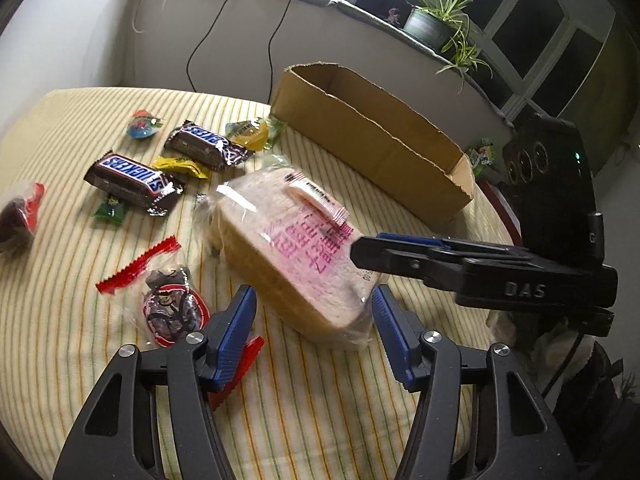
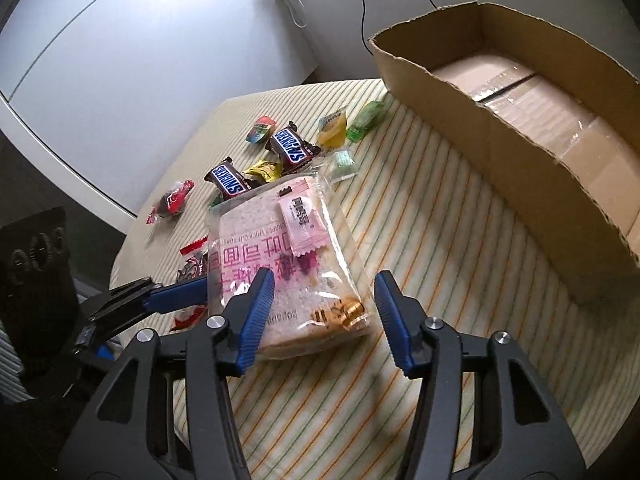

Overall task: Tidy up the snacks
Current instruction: 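Move the right tool to the pink-wrapped bread loaf and close on it, then lift the bread loaf with the right tool and lower it into the cardboard box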

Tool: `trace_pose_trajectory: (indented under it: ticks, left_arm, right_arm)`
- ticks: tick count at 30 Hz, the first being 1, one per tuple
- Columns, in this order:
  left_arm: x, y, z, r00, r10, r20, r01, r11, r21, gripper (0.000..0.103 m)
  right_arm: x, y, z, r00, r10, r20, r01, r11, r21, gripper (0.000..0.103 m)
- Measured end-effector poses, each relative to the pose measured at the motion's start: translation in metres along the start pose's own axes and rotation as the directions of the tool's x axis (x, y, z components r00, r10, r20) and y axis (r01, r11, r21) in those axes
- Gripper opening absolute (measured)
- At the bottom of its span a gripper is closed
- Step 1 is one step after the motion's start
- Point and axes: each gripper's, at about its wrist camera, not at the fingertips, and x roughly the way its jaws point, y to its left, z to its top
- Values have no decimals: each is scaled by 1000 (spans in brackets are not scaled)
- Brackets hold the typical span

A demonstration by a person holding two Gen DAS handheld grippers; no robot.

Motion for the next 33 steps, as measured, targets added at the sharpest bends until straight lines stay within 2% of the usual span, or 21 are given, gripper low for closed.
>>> trace_pose_trajectory:
  ticks: [7, 11, 14, 18, 22, 28, 33]
  left_arm:
    - [10, -6, 0, 1000, -17, -20, 17, 1000, 14, 58]
    - [13, -16, 1, 1000, 19, -5, -18, 998, 66, 58]
    - [8, -16, 2, 1000, 26, 11, -27, 997, 69, 58]
    - [-1, -27, 1, 997, 65, 45, -70, 989, 130, 58]
    - [-8, -36, 2, 992, 94, 83, -107, 977, 184, 58]
    - [-18, -41, 7, 986, 117, 115, -140, 967, 213, 58]
    - [-31, -48, 18, 982, 109, 156, -143, 962, 233, 58]
  right_arm:
    - [-8, -11, -9, 998, 63, 4, -64, 996, 54, 51]
    - [-2, -10, -7, 997, 77, -10, -76, 995, 66, 51]
    - [-1, -12, -7, 994, 105, -11, -103, 989, 102, 51]
    - [-1, -18, -7, 986, 165, -6, -162, 973, 163, 52]
    - [-3, -16, -5, 982, 187, 0, -184, 968, 172, 52]
    - [-10, -10, -2, 976, 216, 23, -217, 959, 183, 52]
    - [-24, -1, 3, 973, 223, 55, -229, 961, 159, 52]
